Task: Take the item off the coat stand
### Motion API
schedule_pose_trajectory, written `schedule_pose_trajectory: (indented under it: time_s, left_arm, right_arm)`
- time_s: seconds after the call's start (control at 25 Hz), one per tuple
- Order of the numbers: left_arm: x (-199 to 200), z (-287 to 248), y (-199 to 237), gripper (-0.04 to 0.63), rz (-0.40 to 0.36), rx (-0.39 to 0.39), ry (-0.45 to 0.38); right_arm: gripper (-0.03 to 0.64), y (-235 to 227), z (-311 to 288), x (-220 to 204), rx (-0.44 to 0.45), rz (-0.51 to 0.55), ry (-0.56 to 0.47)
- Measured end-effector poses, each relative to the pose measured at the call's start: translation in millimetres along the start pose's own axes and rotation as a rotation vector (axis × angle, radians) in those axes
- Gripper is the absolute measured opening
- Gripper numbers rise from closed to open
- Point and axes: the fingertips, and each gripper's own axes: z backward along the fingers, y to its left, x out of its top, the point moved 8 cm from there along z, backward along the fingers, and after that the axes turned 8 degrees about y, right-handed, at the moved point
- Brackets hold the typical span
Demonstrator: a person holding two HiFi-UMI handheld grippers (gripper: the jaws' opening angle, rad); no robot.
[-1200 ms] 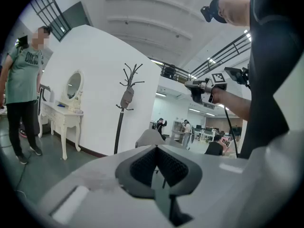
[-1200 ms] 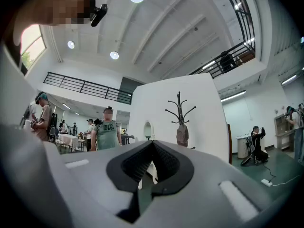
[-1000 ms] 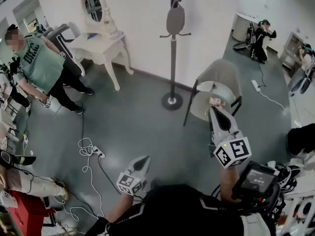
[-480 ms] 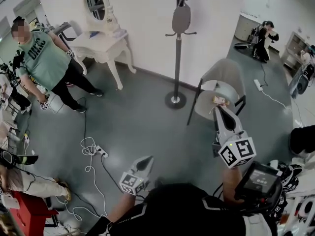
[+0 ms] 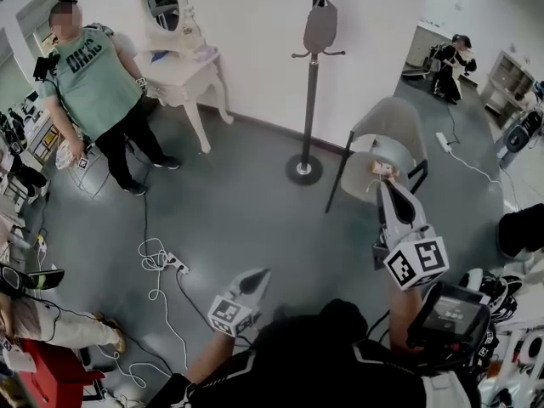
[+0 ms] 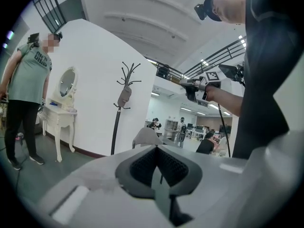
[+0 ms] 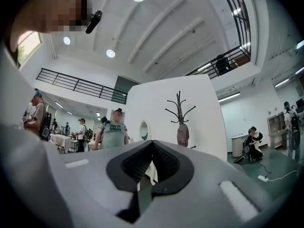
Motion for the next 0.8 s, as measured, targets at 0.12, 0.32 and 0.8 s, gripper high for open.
schedule_pose_trajectory:
  time_s: [0.12, 0.32, 0.8]
  left_arm:
    - [-0.9, 0.1, 9.1, 0.015, 0.008, 0.007, 0.011]
    - [1.6, -8.6, 18.4, 0.015, 0.041, 0.010, 0.030]
    - [34.4, -65.7, 45.1, 0.015, 0.037, 0.086, 0.015]
  right_arm:
    - [0.009, 3.7, -4.7, -1.7, -0.003, 0.004, 0.020]
    - [0.009, -1.8, -17.0, 1.9, 0.006, 0.013, 0.021]
    - [0.009, -61.2, -82.5, 1.1, 0.063, -0.015, 0.009]
